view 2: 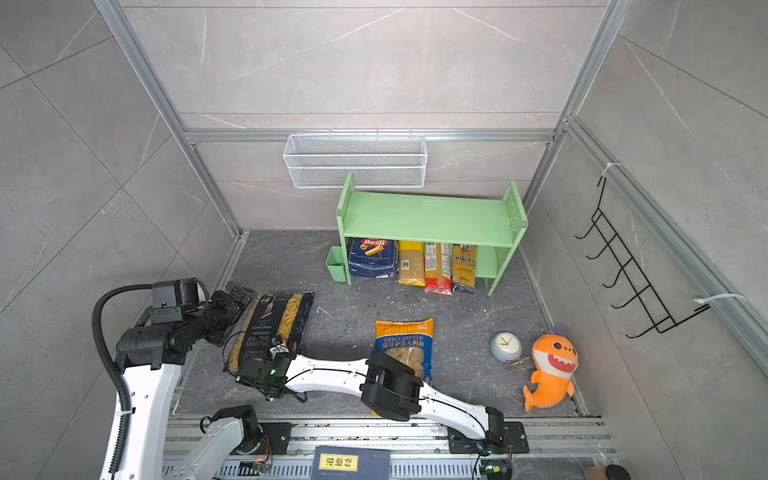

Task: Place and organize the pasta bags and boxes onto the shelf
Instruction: 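Drag the penne bag away from the left gripper toward the orecchiette bag, then grasp the blue Barilla spaghetti pack beside the orecchiette bag with right gripper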

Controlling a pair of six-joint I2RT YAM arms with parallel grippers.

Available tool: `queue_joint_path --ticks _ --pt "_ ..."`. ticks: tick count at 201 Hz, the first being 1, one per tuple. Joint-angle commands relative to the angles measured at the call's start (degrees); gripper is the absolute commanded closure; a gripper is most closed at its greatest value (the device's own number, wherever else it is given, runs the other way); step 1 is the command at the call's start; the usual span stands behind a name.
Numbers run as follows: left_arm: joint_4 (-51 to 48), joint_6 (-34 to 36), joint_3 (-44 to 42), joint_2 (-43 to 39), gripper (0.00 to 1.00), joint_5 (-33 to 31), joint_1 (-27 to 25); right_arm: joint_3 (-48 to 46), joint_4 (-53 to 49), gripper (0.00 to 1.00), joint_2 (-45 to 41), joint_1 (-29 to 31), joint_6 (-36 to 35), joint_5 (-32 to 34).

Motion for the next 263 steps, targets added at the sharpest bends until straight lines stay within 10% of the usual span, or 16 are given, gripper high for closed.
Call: queue_joint_path --ticks 1,105,209,263 --pt "0.47 -0.11 2.29 0.25 0.0 -0.81 -0.2 -11.24 -2.62 0.48 -1.55 -2.83 1.62 0.32" --pt "6.65 -0.52 -1.5 1.98 0.0 0.92 0.21 -43.57 8.25 0.59 -27.9 -3.84 -5.52 -4.43" --pt "16.06 0.28 -5.72 10.43 0.0 5.69 -0.19 -43.93 -15.45 0.64 -52.33 -9.54 -3.94 6.26" --pt "20.27 -0.26 -5.14 16.29 0.0 4.66 -4.93 -50.71 -12.95 0.66 -65.32 -11.88 -4.27 0.62"
